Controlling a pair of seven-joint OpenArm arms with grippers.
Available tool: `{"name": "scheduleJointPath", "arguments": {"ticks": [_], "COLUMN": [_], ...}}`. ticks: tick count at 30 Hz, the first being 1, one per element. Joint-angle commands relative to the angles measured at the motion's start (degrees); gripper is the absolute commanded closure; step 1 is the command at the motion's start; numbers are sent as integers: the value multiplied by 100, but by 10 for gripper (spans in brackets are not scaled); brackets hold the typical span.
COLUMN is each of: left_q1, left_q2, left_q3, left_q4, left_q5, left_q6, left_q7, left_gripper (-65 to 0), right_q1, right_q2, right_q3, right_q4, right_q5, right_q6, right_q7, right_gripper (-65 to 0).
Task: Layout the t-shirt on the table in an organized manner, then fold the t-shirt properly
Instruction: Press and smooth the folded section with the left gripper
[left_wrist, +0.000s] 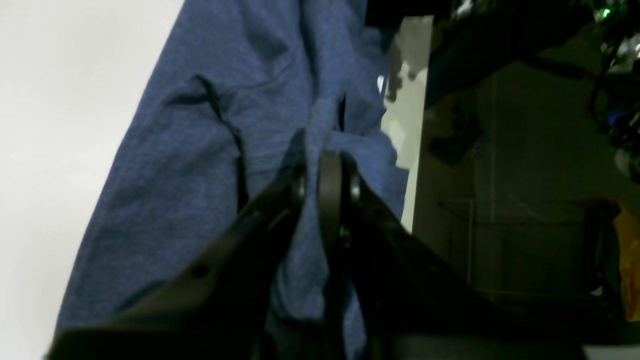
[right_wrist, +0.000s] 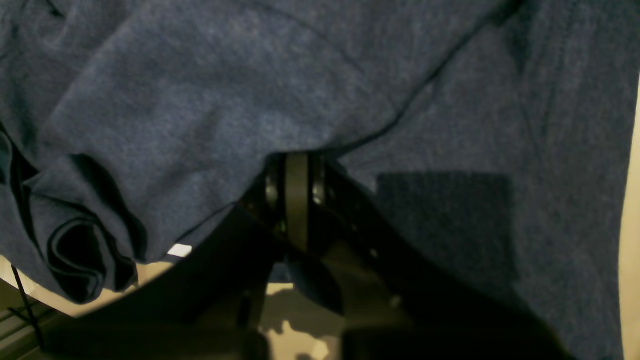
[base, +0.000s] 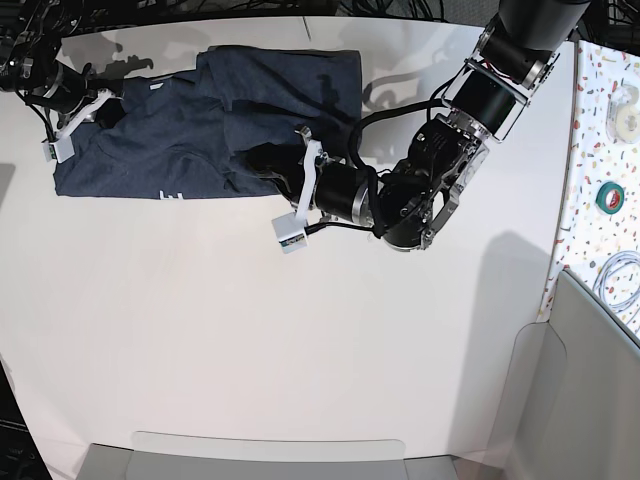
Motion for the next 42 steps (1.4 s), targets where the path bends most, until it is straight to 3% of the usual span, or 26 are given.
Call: {"name": "scheduleJointPath", "arguments": {"ticks": [1,3,10,19,26,30,34,36,39,42], "left_q1": [-141,-141,-141,-264,-625,-607,-423,-124,272,738], "left_q2": [3,-6,-6,-6,-147,-147,-147,-296,-832,-1149], "left_q3": [-42,-42,-7,-42,-86,-613,-1361,-1739,-1774,-1765], "left_q4": [61,17,-537,-677,-528,-132,606,1310,2110,2663], "left_q5": [-118,-118,-118,-110,-162,-162,-136,-118,-118,-118], "left_q6": [-9,9,35,35,791,1116,1160,1160,1152,1143], "left_q7": [-79,-87,-61,-61,-61,185,590,721,625,405], "left_gripper": [0,-2,-131,-221,-261,-284,-286,-286,-286,-289], "right_q1": [-15,-23,-23,-41,-50,-50,-41,-41,-41,-23], "right_q2": [42,42,42,42,42,42,42,42,42,42], "right_q3": [15,15,15,15,15,15,15,15,15,15], "right_q4": [37,37,37,37,37,37,37,37,37,37], "right_q5": [-142,-142,-142,-142,-142,-142,-142,-142,-142,-142], "right_q6": [15,15,15,15,15,15,15,15,15,15], "right_q7": [-76,-76,-76,-76,-76,-76,-76,-76,-76,-76], "right_gripper": [-6,-6,-6,-6,-6,-6,-6,-6,-6,-6]}}
